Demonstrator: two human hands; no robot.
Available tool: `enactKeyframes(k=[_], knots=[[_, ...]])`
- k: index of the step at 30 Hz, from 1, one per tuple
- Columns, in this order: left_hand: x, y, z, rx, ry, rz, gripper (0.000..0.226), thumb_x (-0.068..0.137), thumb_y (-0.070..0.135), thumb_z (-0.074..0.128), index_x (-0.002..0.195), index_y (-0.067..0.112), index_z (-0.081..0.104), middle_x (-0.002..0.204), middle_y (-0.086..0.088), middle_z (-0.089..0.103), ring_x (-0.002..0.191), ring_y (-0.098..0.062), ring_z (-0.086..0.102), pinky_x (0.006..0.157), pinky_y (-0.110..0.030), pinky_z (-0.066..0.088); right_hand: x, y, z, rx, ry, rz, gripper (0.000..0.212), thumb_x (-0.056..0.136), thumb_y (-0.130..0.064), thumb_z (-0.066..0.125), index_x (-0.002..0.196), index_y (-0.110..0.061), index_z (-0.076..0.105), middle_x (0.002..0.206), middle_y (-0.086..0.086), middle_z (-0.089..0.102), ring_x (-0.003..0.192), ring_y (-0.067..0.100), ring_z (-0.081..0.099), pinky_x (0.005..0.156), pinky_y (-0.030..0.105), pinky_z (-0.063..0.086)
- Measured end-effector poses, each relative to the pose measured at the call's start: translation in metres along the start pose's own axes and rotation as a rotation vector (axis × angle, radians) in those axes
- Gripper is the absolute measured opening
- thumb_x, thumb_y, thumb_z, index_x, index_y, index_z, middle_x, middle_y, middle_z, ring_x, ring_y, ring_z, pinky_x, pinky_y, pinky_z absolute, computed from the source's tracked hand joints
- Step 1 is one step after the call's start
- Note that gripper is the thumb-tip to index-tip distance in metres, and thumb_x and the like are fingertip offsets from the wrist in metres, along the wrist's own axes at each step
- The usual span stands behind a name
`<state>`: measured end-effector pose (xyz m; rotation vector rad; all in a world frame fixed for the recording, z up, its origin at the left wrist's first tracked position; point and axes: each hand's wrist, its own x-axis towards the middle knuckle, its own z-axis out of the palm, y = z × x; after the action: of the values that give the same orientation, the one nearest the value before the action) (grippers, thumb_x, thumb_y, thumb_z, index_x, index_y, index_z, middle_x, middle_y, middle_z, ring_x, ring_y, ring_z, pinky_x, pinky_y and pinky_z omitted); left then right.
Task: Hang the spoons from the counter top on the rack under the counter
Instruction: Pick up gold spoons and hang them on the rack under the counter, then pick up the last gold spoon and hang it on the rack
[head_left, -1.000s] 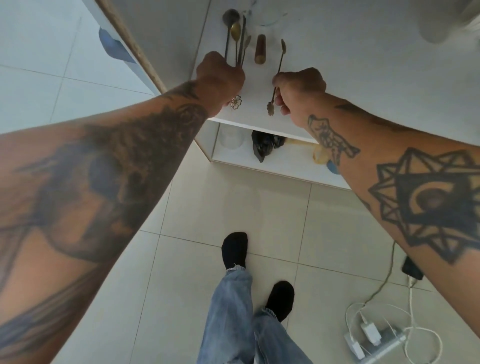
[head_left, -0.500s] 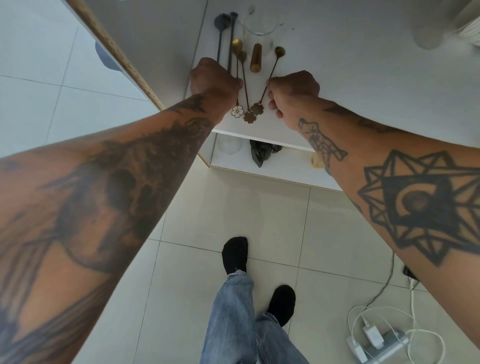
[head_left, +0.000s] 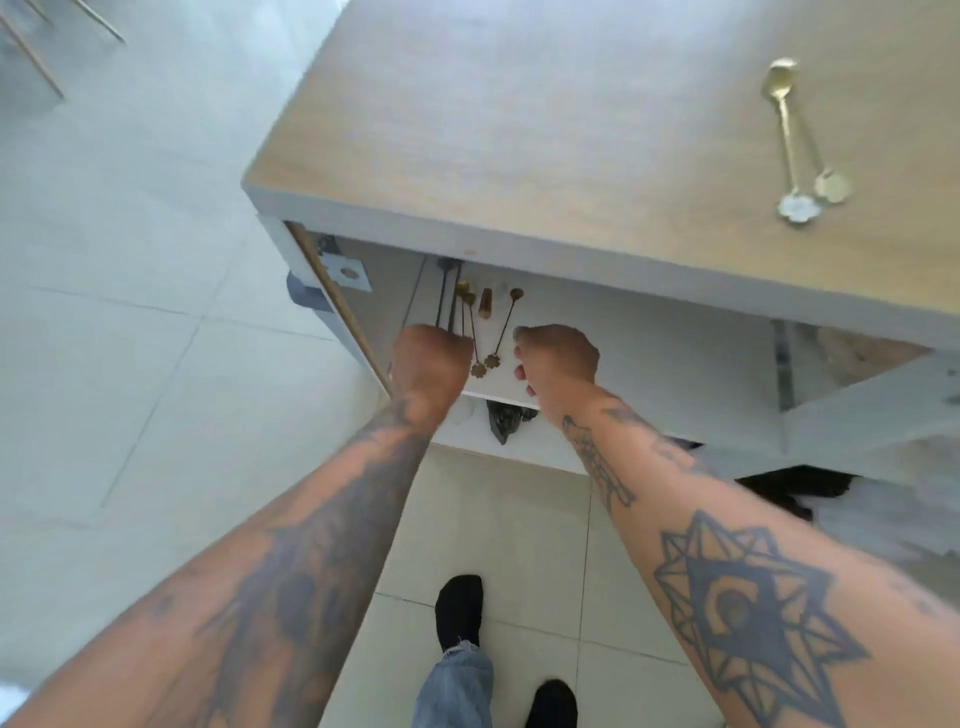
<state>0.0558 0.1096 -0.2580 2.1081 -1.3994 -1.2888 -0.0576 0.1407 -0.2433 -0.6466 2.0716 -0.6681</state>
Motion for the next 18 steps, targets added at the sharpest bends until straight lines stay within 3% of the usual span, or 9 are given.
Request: enactKeyframes(k=[3, 5, 7, 11, 15, 18], knots=[[-0.072, 0.020, -0.022, -0.085, 0.027, 0.073, 0.016, 0.085, 0.019, 0.068, 0.079, 0.007, 0.077, 0.091, -0.016, 0.078, 0.086, -0.031, 0.074, 0.078, -0.038, 0.060, -0.058, -0.012, -0.038, 0.082, 0.036, 0.001, 0.032, 0.087, -0.023, 0.053, 0.057, -0.016, 0.061, 0.090, 0.014, 0.078, 0.090, 0.035, 0.074, 0.086, 0.046, 0.060], [-0.114, 0.039, -0.038, -0.086, 0.043, 0.136, 0.026, 0.085, 0.025, 0.069, 0.062, 0.015, 0.071, 0.072, -0.006, 0.075, 0.069, -0.023, 0.067, 0.067, -0.028, 0.049, -0.093, -0.022, -0.069, 0.136, 0.067, -0.043, 0.028, 0.088, -0.026, 0.055, 0.068, -0.014, 0.069, 0.088, 0.016, 0.078, 0.089, 0.036, 0.074, 0.083, 0.045, 0.060], [-0.148, 0.060, -0.055, -0.083, 0.066, 0.194, 0.038, 0.086, 0.031, 0.066, 0.051, 0.018, 0.064, 0.052, 0.005, 0.065, 0.056, -0.016, 0.061, 0.062, -0.029, 0.047, -0.122, -0.035, -0.105, 0.155, 0.106, -0.116, 0.028, 0.090, -0.031, 0.056, 0.078, -0.012, 0.072, 0.088, 0.019, 0.077, 0.089, 0.038, 0.072, 0.081, 0.046, 0.059], [-0.201, 0.112, -0.086, -0.110, 0.082, 0.328, 0.031, 0.090, 0.034, 0.065, 0.066, 0.017, 0.075, 0.055, 0.004, 0.070, 0.049, -0.010, 0.065, 0.054, -0.028, 0.054, -0.172, -0.064, -0.186, 0.180, 0.174, -0.207, 0.024, 0.090, -0.031, 0.057, 0.080, -0.015, 0.073, 0.091, 0.020, 0.077, 0.092, 0.035, 0.072, 0.082, 0.045, 0.057], [-0.239, 0.161, -0.098, -0.094, 0.065, 0.429, 0.022, 0.089, 0.032, 0.067, 0.090, 0.015, 0.081, 0.079, 0.001, 0.076, 0.078, -0.019, 0.073, 0.079, -0.035, 0.061, -0.203, -0.076, -0.257, 0.231, 0.231, -0.226, 0.023, 0.089, -0.026, 0.059, 0.072, -0.015, 0.069, 0.081, 0.017, 0.076, 0.080, 0.032, 0.074, 0.077, 0.044, 0.059], [-0.254, 0.188, -0.089, -0.057, 0.020, 0.440, 0.020, 0.086, 0.030, 0.069, 0.087, 0.015, 0.081, 0.084, -0.006, 0.080, 0.083, -0.023, 0.076, 0.078, -0.035, 0.060, -0.206, -0.074, -0.290, 0.221, 0.284, -0.239, 0.020, 0.090, -0.025, 0.060, 0.082, -0.013, 0.074, 0.081, 0.018, 0.076, 0.077, 0.031, 0.071, 0.078, 0.042, 0.057]])
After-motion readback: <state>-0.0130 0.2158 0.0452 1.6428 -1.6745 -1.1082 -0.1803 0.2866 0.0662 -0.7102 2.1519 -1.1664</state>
